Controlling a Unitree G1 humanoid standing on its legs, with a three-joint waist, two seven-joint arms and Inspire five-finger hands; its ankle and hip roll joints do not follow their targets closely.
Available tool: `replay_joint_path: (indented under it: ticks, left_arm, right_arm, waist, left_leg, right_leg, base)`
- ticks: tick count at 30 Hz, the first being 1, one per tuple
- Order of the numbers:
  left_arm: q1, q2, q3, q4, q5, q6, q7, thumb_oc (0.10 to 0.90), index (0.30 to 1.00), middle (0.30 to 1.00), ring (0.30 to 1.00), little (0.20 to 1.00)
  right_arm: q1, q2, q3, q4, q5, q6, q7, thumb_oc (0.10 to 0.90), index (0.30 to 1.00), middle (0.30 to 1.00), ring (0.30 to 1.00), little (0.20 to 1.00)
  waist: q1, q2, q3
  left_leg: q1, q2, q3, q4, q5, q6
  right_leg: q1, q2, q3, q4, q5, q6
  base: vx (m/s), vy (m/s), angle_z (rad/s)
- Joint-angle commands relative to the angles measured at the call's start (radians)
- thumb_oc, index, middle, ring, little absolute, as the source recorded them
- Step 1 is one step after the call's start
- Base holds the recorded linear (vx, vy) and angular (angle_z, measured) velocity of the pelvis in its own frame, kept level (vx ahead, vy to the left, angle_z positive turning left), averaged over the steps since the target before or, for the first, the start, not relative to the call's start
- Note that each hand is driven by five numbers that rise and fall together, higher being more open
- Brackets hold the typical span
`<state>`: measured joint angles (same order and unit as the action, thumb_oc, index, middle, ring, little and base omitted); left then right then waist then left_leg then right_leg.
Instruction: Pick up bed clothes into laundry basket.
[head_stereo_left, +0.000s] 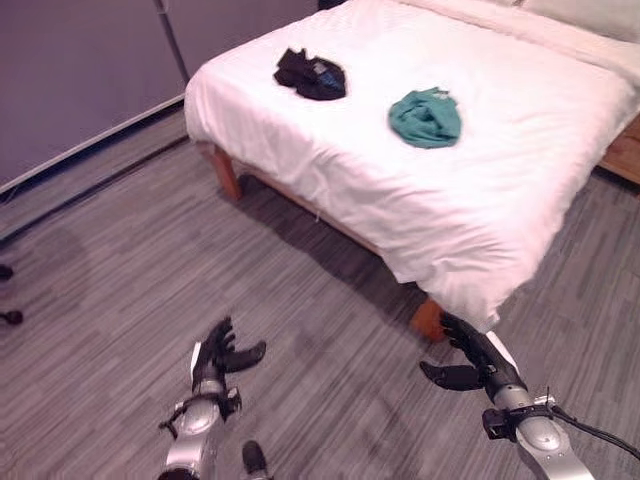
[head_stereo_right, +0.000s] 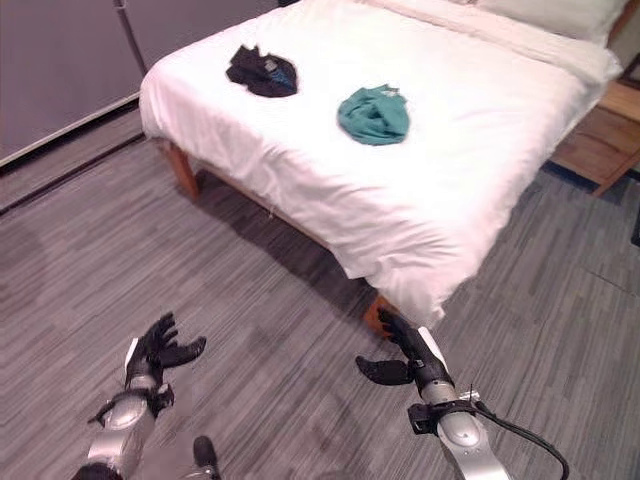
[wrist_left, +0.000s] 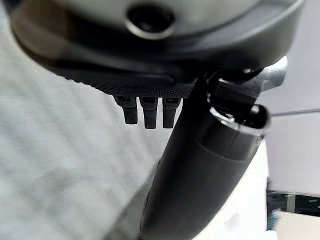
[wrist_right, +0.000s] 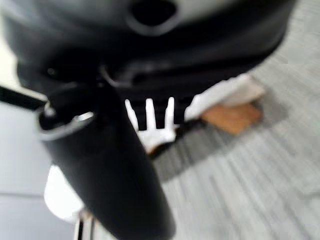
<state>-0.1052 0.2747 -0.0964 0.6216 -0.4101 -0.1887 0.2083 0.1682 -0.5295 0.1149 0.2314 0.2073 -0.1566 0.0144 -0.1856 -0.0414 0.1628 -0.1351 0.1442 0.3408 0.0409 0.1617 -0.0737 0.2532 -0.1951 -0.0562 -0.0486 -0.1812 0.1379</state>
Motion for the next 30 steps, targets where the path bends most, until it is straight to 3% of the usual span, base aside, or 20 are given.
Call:
replay_joint_path:
  ticks: [1,4,5,6,10,11,14,15,16,17,19,20,21,22,23,24,25,26,27,30]
  left_arm:
    - [-0.016,0.029,0.045,-0.080,0.011,-0.093,0.011,0.800,0.900,0.900,0.900,0.900]
    - [-0.030,0.030,0.022,-0.091,0.007,-0.086,0.028,0.800,0.900,0.900,0.900,0.900]
    - [-0.030,0.029,0.021,-0.091,0.007,-0.086,0.028,0.800,0.900,0.900,0.900,0.900]
    - [-0.037,0.032,0.009,-0.115,0.004,-0.082,0.024,0.800,0.900,0.900,0.900,0.900]
    - [-0.087,0.055,-0.010,-0.128,0.035,-0.073,0.028,0.800,0.900,0.900,0.900,0.900]
    - [-0.130,0.055,-0.029,-0.120,0.036,-0.076,0.030,0.800,0.900,0.900,0.900,0.900]
    - [-0.157,0.057,-0.041,-0.132,0.026,-0.086,0.012,0.800,0.900,0.900,0.900,0.900]
    - [-0.170,0.048,-0.050,-0.138,0.032,-0.088,0.003,0.800,0.900,0.900,0.900,0.900]
    - [-0.171,0.047,-0.050,-0.137,0.032,-0.088,0.003,0.800,0.900,0.900,0.900,0.900]
    - [-0.205,0.017,-0.052,-0.108,0.020,-0.092,0.004,0.800,0.900,0.900,0.900,0.900]
    - [-0.215,0.006,-0.061,-0.103,0.020,-0.090,0.001,0.800,0.900,0.900,0.900,0.900]
    - [-0.227,-0.010,-0.052,-0.091,0.010,-0.089,0.000,0.800,0.900,0.900,0.900,0.900]
    - [-0.214,-0.016,-0.061,-0.114,0.015,-0.083,-0.012,0.800,0.900,0.900,0.900,0.900]
    - [-0.199,-0.030,-0.100,-0.102,0.022,-0.077,-0.020,0.800,0.900,0.900,0.900,0.900]
    - [-0.188,-0.040,-0.095,-0.099,0.007,-0.077,-0.030,0.800,0.900,0.900,0.900,0.900]
    - [-0.188,-0.040,-0.096,-0.099,0.006,-0.078,-0.031,0.800,0.900,0.900,0.900,0.900]
    - [-0.186,-0.037,-0.113,-0.101,-0.013,-0.073,-0.032,0.800,0.900,0.900,0.900,0.900]
    - [-0.184,-0.033,-0.121,-0.109,-0.009,-0.071,-0.025,0.800,0.900,0.900,0.900,0.900]
    - [-0.178,-0.028,-0.123,-0.114,-0.003,-0.068,-0.020,0.800,0.900,0.900,0.900,0.900]
    - [-0.172,-0.012,-0.120,-0.111,0.011,-0.063,-0.025,0.800,0.900,0.900,0.900,0.900]
  right_arm:
    - [-0.065,-0.076,-0.098,-0.106,0.032,-0.086,-0.011,0.800,0.900,0.900,0.900,0.900]
    - [-0.061,-0.030,-0.102,-0.102,0.061,-0.083,-0.031,0.800,0.900,0.900,0.900,0.900]
    - [-0.061,-0.031,-0.103,-0.101,0.061,-0.083,-0.031,0.800,0.900,0.900,0.900,0.900]
    - [-0.070,-0.017,-0.086,-0.105,0.059,-0.083,-0.029,0.800,0.900,0.900,0.900,0.900]
    - [-0.090,-0.005,-0.076,-0.119,0.057,-0.085,-0.037,0.800,0.900,0.900,0.900,0.900]
    - [-0.097,0.006,-0.069,-0.112,0.096,-0.090,-0.029,0.800,0.900,0.900,0.900,0.900]
    - [-0.095,-0.004,-0.069,-0.122,0.108,-0.094,-0.014,0.800,0.900,0.900,0.900,0.900]
    - [-0.085,-0.018,-0.074,-0.133,0.090,-0.094,-0.011,0.800,0.900,0.900,0.900,0.900]
    - [-0.085,-0.019,-0.074,-0.134,0.089,-0.093,-0.011,0.800,0.900,0.900,0.900,0.900]
    - [-0.066,-0.035,-0.082,-0.151,0.077,-0.099,-0.010,0.800,0.900,0.900,0.900,0.900]
    - [-0.056,-0.040,-0.093,-0.163,0.070,-0.096,-0.015,0.800,0.900,0.900,0.900,0.900]
    - [-0.057,-0.049,-0.096,-0.170,0.065,-0.099,-0.019,0.800,0.900,0.900,0.900,0.900]
    - [-0.052,-0.060,-0.112,-0.179,0.062,-0.099,-0.027,0.800,0.900,0.900,0.900,0.900]
    - [-0.020,-0.074,-0.145,-0.172,0.076,-0.097,-0.025,0.800,0.900,0.900,0.900,0.900]
    - [-0.012,-0.071,-0.148,-0.168,0.087,-0.100,-0.021,0.800,0.900,0.900,0.900,0.900]
    - [-0.010,-0.071,-0.148,-0.168,0.088,-0.100,-0.021,0.800,0.900,0.900,0.900,0.900]
    - [-0.024,-0.075,-0.146,-0.151,0.124,-0.101,-0.036,0.800,0.900,0.900,0.900,0.900]
    - [-0.041,-0.081,-0.138,-0.149,0.119,-0.099,-0.050,0.800,0.900,0.900,0.900,0.900]
    - [-0.059,-0.085,-0.128,-0.144,0.108,-0.094,-0.054,0.800,0.900,0.900,0.900,0.900]
    - [-0.081,-0.098,-0.108,-0.153,0.089,-0.101,-0.057,0.800,0.900,0.900,0.900,0.900]
  waist:
    - [0.059,0.068,-0.055]
    - [0.068,0.052,-0.063]
    - [0.070,0.041,-0.067]
    - [0.058,0.061,-0.052]
    - [0.001,0.092,-0.004]
    - [-0.039,0.115,0.009]
    - [-0.080,0.126,0.023]
    - [-0.118,0.130,0.018]
    - [-0.120,0.134,0.020]
    - [-0.164,0.133,0.006]
    - [-0.171,0.137,0.006]
    - [-0.159,0.135,-0.002]
    - [-0.146,0.137,-0.012]
    - [-0.187,0.138,-0.022]
    - [-0.183,0.124,-0.027]
    - [-0.184,0.127,-0.027]
    - [-0.147,0.091,0.000]
    - [-0.125,0.072,0.010]
    - [-0.110,0.069,0.011]
    - [-0.085,0.060,0.004]
  left_leg:
    - [0.058,0.172,0.079,0.012,0.159,-0.135]
    - [0.058,0.047,0.125,0.069,0.013,-0.043]
    - [0.062,0.033,0.114,0.073,-0.004,-0.054]
    - [0.120,-0.049,0.133,0.055,-0.066,0.010]
    - [0.227,-0.118,0.124,-0.005,-0.122,0.065]
    - [0.285,-0.145,0.110,-0.032,-0.137,0.063]
    - [0.348,-0.167,0.094,-0.062,-0.169,0.054]
    - [0.419,-0.195,0.078,-0.091,-0.210,0.042]
    - [0.421,-0.191,0.077,-0.092,-0.210,0.041]
    - [0.498,-0.222,0.058,-0.116,-0.238,0.017]
    - [0.505,-0.220,0.052,-0.122,-0.240,0.006]
    - [0.517,-0.232,0.064,-0.108,-0.242,-0.008]
    - [0.513,-0.226,0.066,-0.033,-0.217,-0.036]
    - [0.457,-0.147,0.068,0.229,-0.093,-0.132]
    - [0.413,-0.080,0.115,0.385,0.032,-0.188]
    - [0.403,-0.070,0.113,0.404,0.026,-0.188]
    - [0.278,-0.049,0.097,0.618,0.145,-0.188]
    - [0.227,-0.033,0.100,0.672,0.131,-0.188]
    - [0.220,0.014,0.094,0.653,0.115,-0.188]
    - [0.185,0.056,0.051,0.539,0.109,-0.173]
  right_leg:
    - [0.006,-0.024,-0.033,0.196,0.047,-0.015]
    - [-0.068,-0.127,-0.015,0.420,0.322,0.004]
    - [-0.068,-0.140,-0.007,0.433,0.305,0.012]
    - [-0.162,-0.178,0.006,0.625,0.424,0.004]
    - [-0.376,-0.160,0.024,0.834,0.360,0.012]
    - [-0.473,-0.145,-0.019,0.802,0.286,0.008]
    - [-0.538,-0.119,-0.075,0.706,0.248,0.007]
    - [-0.584,-0.085,-0.117,0.538,0.254,0.022]
    - [-0.577,-0.081,-0.123,0.530,0.257,0.022]
    - [-0.621,-0.024,-0.192,0.275,0.290,0.036]
    - [-0.598,-0.019,-0.252,0.200,0.308,0.035]
    - [-0.585,-0.034,-0.380,0.147,0.323,0.030]
    - [-0.555,-0.040,-0.497,0.184,0.287,-0.020]
    - [-0.487,0.051,-0.412,0.175,0.241,-0.080]
    - [-0.441,0.045,-0.427,0.177,0.229,-0.096]
    - [-0.441,0.051,-0.431,0.174,0.228,-0.099]
    - [-0.373,0.056,-0.384,0.164,0.196,-0.142]
    - [-0.347,0.060,-0.361,0.155,0.183,-0.151]
    - [-0.331,0.082,-0.334,0.145,0.175,-0.159]
    - [-0.307,0.084,-0.272,0.119,0.182,-0.160]
  base:
    - [0.59,0.187,0.17]
    - [0.46,0.223,0.22]
    - [0.56,0.403,0.48]
    - [0.56,0.410,0.39]
    - [0.53,0.310,0.42]
    - [0.40,0.084,-0.10]
    - [0.54,0.042,0.31]
    - [0.57,-0.014,0.67]
    - [0.83,-0.110,0.61]
    - [0.46,-0.087,0.26]
    - [0.43,-0.109,0.27]
    - [0.56,-0.173,0.47]
    - [0.82,-0.449,-0.28]
    - [0.85,-0.498,-0.49]
    - [0.57,-0.427,-0.28]
    - [0.52,-0.236,0.35]
    - [0.49,-0.189,-0.05]
    - [0.64,-0.232,-0.83]
    - [0.43,-0.109,-1.29]
    - [0.38,0.089,-1.27]
